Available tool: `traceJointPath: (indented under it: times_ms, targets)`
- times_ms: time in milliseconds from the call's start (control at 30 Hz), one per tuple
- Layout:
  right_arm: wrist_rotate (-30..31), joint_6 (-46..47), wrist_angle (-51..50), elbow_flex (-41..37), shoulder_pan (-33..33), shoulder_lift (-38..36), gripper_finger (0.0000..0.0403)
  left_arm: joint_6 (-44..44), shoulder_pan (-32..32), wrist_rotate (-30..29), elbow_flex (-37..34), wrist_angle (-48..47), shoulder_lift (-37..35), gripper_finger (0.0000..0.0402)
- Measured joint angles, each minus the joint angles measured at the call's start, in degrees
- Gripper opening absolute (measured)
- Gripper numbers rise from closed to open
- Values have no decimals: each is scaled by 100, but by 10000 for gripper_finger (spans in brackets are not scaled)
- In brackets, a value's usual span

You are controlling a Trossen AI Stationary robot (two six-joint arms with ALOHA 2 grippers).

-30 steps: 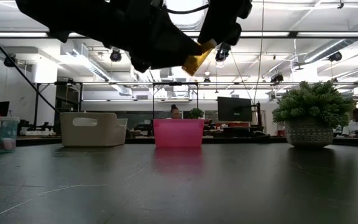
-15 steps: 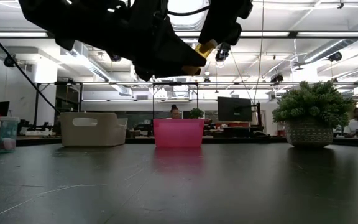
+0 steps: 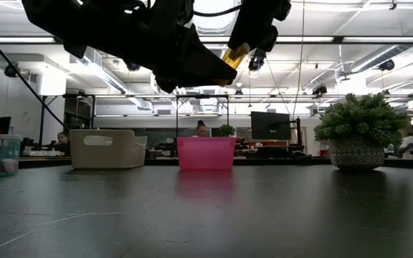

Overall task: Pick and place medicine bottles into bin by pill shape (circle, oval)
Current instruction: Put the orange tablet bottle into the white bin

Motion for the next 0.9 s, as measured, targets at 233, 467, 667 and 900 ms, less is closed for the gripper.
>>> traceJointPath:
  times_ms: [233, 467, 667, 900]
  targets:
    - [68, 4, -38, -7, -2, -258, 197, 108, 0, -33, -4, 81, -6, 80]
    - [855, -151, -149, -149, 177, -1205, 215, 440, -58, -40, -48, 340, -187, 81]
    - [1395, -505, 741, -1139, 635, -2033, 206, 1034, -206, 212, -66, 1098, -247, 81]
    - [1399, -1233, 3288, -2746, 1009, -2527, 189, 1295, -199, 639, -72, 1729, -247, 81]
